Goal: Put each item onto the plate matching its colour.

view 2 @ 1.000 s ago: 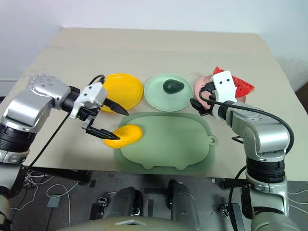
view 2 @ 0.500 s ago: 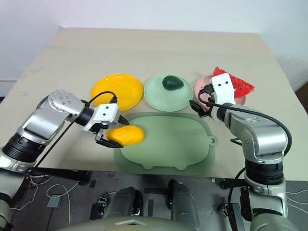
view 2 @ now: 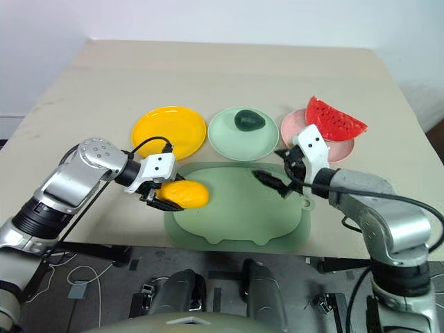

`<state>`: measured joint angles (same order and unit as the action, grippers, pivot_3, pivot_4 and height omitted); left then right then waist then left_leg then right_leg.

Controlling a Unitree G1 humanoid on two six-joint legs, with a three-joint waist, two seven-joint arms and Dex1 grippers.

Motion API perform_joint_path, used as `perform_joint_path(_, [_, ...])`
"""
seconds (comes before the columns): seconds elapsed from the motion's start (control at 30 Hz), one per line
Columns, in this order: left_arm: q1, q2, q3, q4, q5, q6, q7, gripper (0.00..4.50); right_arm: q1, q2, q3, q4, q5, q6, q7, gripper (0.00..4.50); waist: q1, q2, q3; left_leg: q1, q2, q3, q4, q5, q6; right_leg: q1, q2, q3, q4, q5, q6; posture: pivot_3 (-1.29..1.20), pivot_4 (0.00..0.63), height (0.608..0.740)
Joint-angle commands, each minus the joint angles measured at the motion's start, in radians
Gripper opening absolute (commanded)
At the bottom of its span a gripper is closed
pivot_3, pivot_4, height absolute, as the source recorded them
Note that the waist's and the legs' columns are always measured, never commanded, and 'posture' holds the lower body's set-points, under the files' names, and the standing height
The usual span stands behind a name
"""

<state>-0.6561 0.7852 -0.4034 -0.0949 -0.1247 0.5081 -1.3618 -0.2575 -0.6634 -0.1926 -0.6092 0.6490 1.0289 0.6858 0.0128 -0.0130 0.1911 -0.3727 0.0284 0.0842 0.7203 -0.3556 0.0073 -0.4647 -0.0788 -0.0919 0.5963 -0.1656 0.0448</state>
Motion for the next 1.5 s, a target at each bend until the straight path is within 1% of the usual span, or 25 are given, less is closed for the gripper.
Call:
perform_joint_path(0.03, [-0.029,-0.031,0.078,-0.016,-0.054,0.066,0.043,3.09,0.012,-0.019,-0.03,-0.05,0.058,-0.045,0.038,4.5,0.0,0.0,0.0,0.0,0.0,0.0,0.0,0.0,0.0,0.0,0.0,0.0,0.0,0.0,0.0,0.0,0.15,0.74])
perform_joint_path(0.1, [-0.069,-0.062,0.122,0.017,-0.077,0.106,0.086,3.09,0.019,-0.026,-0.02,-0.045,0.055,-0.058,0.034,4.5,0.002,0.0,0.0,0.0,0.0,0.0,0.001,0.0,0.0,0.0,0.0,0.0,0.0,0.0,0.0,0.0,0.15,0.74])
perform_joint_path(0.17, [-0.132,-0.093,0.161,0.098,-0.071,0.123,0.149,3.09,0.021,-0.034,-0.009,-0.03,0.045,-0.073,0.03,4.5,0.003,-0.001,0.0,-0.001,0.0,-0.001,0.001,0.0,0.0,0.001,0.0,-0.001,0.0,0.0,0.0,0.0,0.15,0.74])
perform_joint_path(0.3, [-0.275,-0.138,0.192,0.353,0.012,0.076,0.318,3.09,0.019,-0.053,0.01,-0.006,0.028,-0.096,0.027,4.5,0.001,-0.001,0.0,0.0,-0.001,-0.001,0.001,0.0,0.0,0.001,0.0,-0.001,0.0,0.0,0.0,0.0,0.15,0.74])
perform_joint_path(0.47, [-0.354,-0.176,0.146,0.579,0.125,-0.027,0.431,3.09,0.016,-0.067,0.025,0.011,0.013,-0.117,0.019,4.5,-0.001,-0.001,0.0,0.0,-0.001,0.0,0.001,0.0,0.0,0.001,0.0,-0.001,0.001,0.0,0.0,0.0,0.15,0.74])
perform_joint_path(0.6, [-0.362,-0.196,0.117,0.673,0.18,-0.098,0.44,3.09,0.021,-0.078,0.026,0.018,0.0,-0.126,0.008,4.5,0.0,-0.001,0.0,0.0,-0.001,0.002,0.001,0.0,0.0,0.001,0.0,-0.001,0.0,0.0,0.0,0.0,0.15,0.74])
perform_joint_path(0.67, [-0.364,-0.202,0.118,0.705,0.19,-0.119,0.441,3.82,0.024,-0.083,0.025,0.018,-0.006,-0.127,0.003,4.5,0.002,-0.001,0.0,-0.001,-0.001,0.002,0.001,0.0,0.0,0.001,0.0,-0.002,0.0,0.0,0.0,0.0,0.15,0.74])
perform_joint_path(0.7, [-0.367,-0.209,0.124,0.716,0.188,-0.12,0.443,4.04,0.026,-0.087,0.021,0.022,-0.008,-0.13,0.005,4.5,0.002,-0.001,0.0,-0.001,-0.001,0.002,0.001,0.0,0.0,0.001,-0.001,-0.002,0.0,0.0,0.0,0.0,0.15,0.74])
perform_joint_path(0.73, [-0.369,-0.211,0.132,0.724,0.185,-0.122,0.441,4.45,0.026,-0.088,0.02,0.022,-0.011,-0.13,0.001,4.5,0.002,-0.001,0.0,-0.001,-0.001,0.002,0.001,0.0,0.0,0.001,-0.001,-0.002,0.0,0.0,0.0,0.0,0.15,0.74])
perform_joint_path(0.8, [-0.375,-0.221,0.143,0.73,0.18,-0.115,0.444,4.48,0.029,-0.097,0.009,0.034,-0.015,-0.135,0.007,4.5,0.002,-0.001,0.0,0.0,-0.001,0.001,0.001,0.0,0.0,0.001,-0.001,-0.002,0.0,0.0,0.0,0.0,0.15,0.74])
perform_joint_path(0.9, [-0.365,-0.208,0.202,0.686,0.138,-0.064,0.443,4.48,0.033,-0.108,0.003,0.043,-0.022,-0.139,0.003,4.5,0.001,-0.001,0.0,0.0,-0.001,0.001,0.001,0.0,0.0,0.001,-0.001,-0.002,0.0,0.0,0.0,0.0,0.15,0.74])
perform_joint_path(1.0, [-0.338,-0.19,0.277,0.575,0.089,0.023,0.463,4.48,0.03,-0.124,-0.001,0.071,-0.03,-0.15,0.011,4.5,-0.001,-0.002,0.0,-0.001,0.0,0.001,0.001,0.0,0.0,0.0,-0.001,-0.002,0.001,0.0,0.0,0.0,0.15,0.74])
perform_joint_path(1.1, [-0.275,-0.146,0.346,0.422,0.058,0.09,0.486,4.48,0.011,-0.146,-0.002,0.124,-0.054,-0.174,0.026,4.5,-0.003,-0.001,0.0,0.0,0.0,0.001,0.001,0.0,0.0,0.0,-0.001,-0.001,0.001,0.0,0.0,0.0,0.15,0.74])
perform_joint_path(1.2, [-0.135,-0.078,0.469,0.257,0.015,0.079,0.516,4.48,-0.013,-0.157,0.008,0.189,-0.08,-0.222,0.049,4.5,-0.009,-0.001,0.0,0.001,0.001,0.001,0.0,0.0,0.0,0.0,-0.001,0.0,0.001,0.0,0.0,0.0,0.15,0.74])
perform_joint_path(1.23, [-0.087,-0.073,0.51,0.205,-0.008,0.071,0.525,4.48,-0.017,-0.161,0.009,0.215,-0.089,-0.244,0.061,4.5,-0.011,-0.001,0.0,0.001,0.001,0.001,0.0,0.0,-0.001,0.0,-0.001,0.0,0.001,0.0,0.0,0.0,0.15,0.74])
perform_joint_path(1.33, [0.077,-0.076,0.623,0.023,-0.088,0.061,0.532,4.48,-0.019,-0.169,-0.006,0.288,-0.109,-0.3,0.096,4.5,-0.005,-0.001,0.0,0.001,0.002,0.001,0.0,0.001,-0.003,0.0,0.0,0.0,0.002,0.0,0.0,0.0,0.15,0.74])
perform_joint_path(1.5, [0.417,-0.111,0.79,-0.278,-0.224,0.107,0.542,4.48,-0.012,-0.195,-0.042,0.392,-0.128,-0.372,0.154,4.5,0.0,-0.001,0.0,0.001,0.002,0.001,0.001,0.002,-0.005,0.001,-0.003,0.0,0.001,0.0,0.0,0.0,0.15,0.74])
